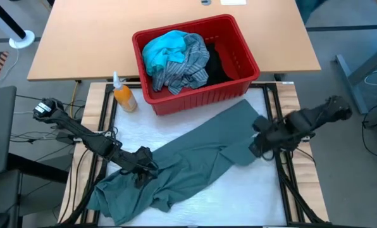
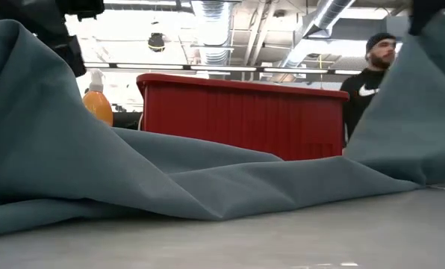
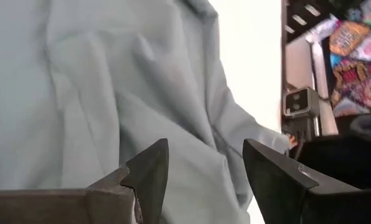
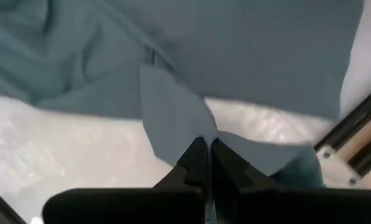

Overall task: Fold Laundry from Bin
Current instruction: Fold the dark blue pants

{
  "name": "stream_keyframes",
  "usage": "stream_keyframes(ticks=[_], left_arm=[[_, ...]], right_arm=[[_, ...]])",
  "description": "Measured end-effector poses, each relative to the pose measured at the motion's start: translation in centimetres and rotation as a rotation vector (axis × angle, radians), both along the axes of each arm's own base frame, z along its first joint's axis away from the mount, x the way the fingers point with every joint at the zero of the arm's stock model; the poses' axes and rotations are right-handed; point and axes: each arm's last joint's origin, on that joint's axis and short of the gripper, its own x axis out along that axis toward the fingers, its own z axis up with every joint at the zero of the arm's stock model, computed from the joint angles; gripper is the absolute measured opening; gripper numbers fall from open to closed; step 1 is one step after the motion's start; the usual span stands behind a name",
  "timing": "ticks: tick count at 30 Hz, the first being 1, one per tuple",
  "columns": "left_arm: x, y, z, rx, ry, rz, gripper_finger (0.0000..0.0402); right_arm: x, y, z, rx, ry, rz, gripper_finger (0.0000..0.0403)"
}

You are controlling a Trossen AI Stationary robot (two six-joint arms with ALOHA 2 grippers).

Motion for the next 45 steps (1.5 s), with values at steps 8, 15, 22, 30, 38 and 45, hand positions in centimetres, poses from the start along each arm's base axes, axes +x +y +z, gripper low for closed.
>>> stream_keyframes(ticks=[8, 15, 22, 30, 38, 45], left_arm=[[-0.1, -2.8, -3.4, 0.003, 0.172, -0.053, 0.0194], [-1.1, -3.6, -5.1, -0.006, 0.341, -0.043, 0.0194], [-3.5, -5.5, -5.3, -0.032, 0.388, 0.048, 0.0194], [-5.7, -7.6, -5.0, -0.113, 0.339, 0.163, 0.0194], [-5.8, -8.9, -1.0, 0.000, 0.248, 0.130, 0.0194], [-6.2, -10.1, 3.1, -0.002, 0.320, 0.089, 0.0194]], right_arm=[[0.6, -5.3, 2.5, -0.151, -0.016, -0.044, 0.0028], [-0.4, -10.2, 3.0, -0.218, 0.071, -0.151, 0.0027], [-1.0, -13.5, 1.7, -0.172, 0.189, -0.204, 0.0027], [0.3, -16.1, 0.3, -0.136, 0.309, -0.179, 0.0028], [1.9, -17.2, -1.1, -0.104, 0.395, -0.118, 0.0028], [2.1, -17.3, -1.3, -0.087, 0.398, -0.096, 0.0029]])
